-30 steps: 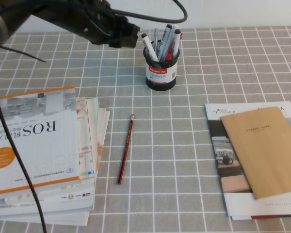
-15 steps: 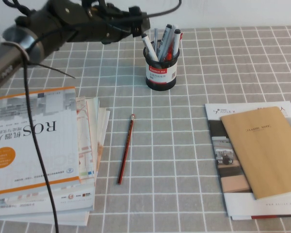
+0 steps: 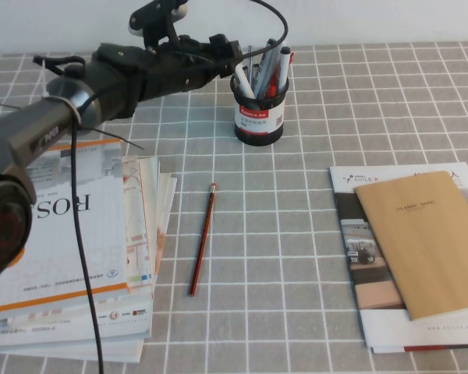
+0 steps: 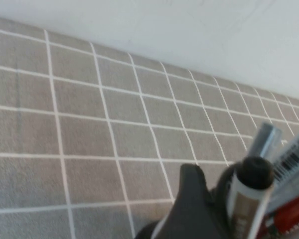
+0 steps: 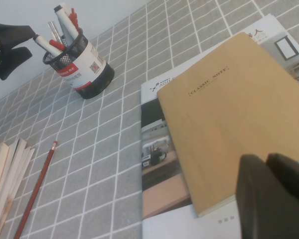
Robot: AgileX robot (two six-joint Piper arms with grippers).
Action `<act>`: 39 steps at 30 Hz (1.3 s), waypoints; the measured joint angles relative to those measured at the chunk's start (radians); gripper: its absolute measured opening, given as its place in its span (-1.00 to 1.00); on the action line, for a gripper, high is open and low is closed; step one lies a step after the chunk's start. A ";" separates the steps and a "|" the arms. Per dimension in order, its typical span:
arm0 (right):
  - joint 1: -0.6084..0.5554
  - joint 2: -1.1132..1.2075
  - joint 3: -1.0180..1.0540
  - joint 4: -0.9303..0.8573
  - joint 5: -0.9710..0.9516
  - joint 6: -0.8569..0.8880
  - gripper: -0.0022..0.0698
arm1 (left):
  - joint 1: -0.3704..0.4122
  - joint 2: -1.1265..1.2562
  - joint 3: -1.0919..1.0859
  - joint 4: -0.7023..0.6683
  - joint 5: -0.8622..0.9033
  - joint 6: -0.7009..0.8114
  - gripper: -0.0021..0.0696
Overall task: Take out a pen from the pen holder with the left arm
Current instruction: 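Take a marker out of the pen holder and lay it on the table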
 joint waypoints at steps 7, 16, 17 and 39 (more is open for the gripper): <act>0.000 0.000 0.000 0.000 0.000 0.000 -0.97 | 0.000 0.029 0.000 -0.132 -0.028 0.145 0.25; 0.000 0.000 0.000 0.000 0.000 0.000 -0.97 | -0.020 0.031 0.000 -0.259 -0.043 0.365 0.23; 0.000 0.000 0.000 0.000 0.000 0.000 -0.97 | -0.023 0.031 0.000 -0.278 -0.046 0.394 0.23; 0.000 0.000 0.000 0.000 0.000 0.000 -0.97 | -0.042 0.052 -0.023 -0.456 -0.066 0.590 -0.62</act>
